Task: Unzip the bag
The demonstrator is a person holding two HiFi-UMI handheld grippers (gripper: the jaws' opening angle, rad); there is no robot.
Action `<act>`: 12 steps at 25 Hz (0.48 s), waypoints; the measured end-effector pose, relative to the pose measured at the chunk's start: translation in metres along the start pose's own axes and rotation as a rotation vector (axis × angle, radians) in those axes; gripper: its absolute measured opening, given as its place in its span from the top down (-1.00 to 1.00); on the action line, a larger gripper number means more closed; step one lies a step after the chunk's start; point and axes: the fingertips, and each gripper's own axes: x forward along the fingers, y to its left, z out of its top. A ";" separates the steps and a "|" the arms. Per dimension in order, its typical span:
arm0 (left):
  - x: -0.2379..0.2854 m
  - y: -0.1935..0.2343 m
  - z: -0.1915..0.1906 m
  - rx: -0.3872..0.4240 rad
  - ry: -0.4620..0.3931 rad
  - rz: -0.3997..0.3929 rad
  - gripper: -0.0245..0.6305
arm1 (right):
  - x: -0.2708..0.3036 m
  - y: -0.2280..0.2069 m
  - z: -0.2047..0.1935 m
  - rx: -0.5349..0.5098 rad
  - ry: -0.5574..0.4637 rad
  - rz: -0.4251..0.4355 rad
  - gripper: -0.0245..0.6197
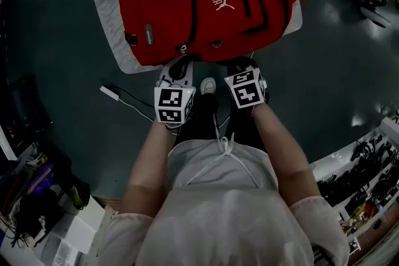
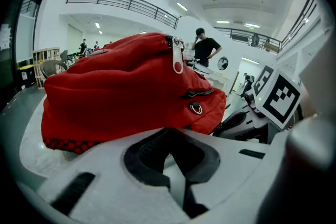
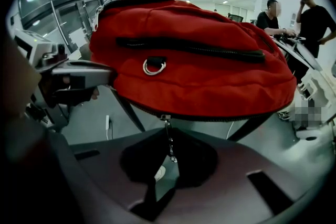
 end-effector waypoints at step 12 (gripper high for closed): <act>0.002 0.002 0.000 0.026 0.090 0.145 0.86 | -0.018 -0.054 -0.020 -0.014 0.039 0.082 0.81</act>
